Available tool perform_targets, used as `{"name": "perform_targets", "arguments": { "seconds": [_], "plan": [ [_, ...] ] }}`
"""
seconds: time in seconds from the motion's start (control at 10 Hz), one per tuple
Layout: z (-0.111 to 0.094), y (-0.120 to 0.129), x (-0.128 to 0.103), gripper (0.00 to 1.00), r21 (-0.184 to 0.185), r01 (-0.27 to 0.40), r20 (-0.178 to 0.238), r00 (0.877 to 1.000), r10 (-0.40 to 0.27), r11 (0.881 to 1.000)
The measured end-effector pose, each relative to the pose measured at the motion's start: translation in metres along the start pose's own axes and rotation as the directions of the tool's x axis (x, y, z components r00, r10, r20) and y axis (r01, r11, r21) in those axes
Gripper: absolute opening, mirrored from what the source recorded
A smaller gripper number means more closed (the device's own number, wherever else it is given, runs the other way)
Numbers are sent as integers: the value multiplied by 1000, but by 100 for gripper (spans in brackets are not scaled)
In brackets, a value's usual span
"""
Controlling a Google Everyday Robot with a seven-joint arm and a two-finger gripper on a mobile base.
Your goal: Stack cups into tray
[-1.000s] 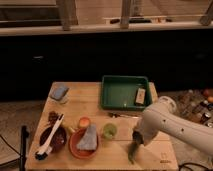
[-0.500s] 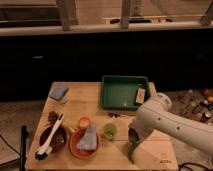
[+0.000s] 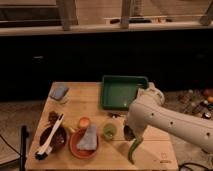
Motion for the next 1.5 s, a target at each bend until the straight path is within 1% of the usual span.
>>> {"name": "perform_targets", "arguments": {
  "seconds": [0.4, 0.7, 0.9, 1.1, 1.5],
  "plan": [
    [-12, -19, -10, 0, 18, 70, 30, 997, -71, 997],
    [-20, -32, -20, 0, 19, 123, 33, 992, -124, 992],
    [-27, -41, -29, 0, 18, 163, 32, 986, -164, 986],
    [-30, -56, -43, 0, 17, 213, 38, 976, -213, 977],
    [-28, -71, -54, 0, 11, 259, 53, 964, -259, 966]
  ]
}}
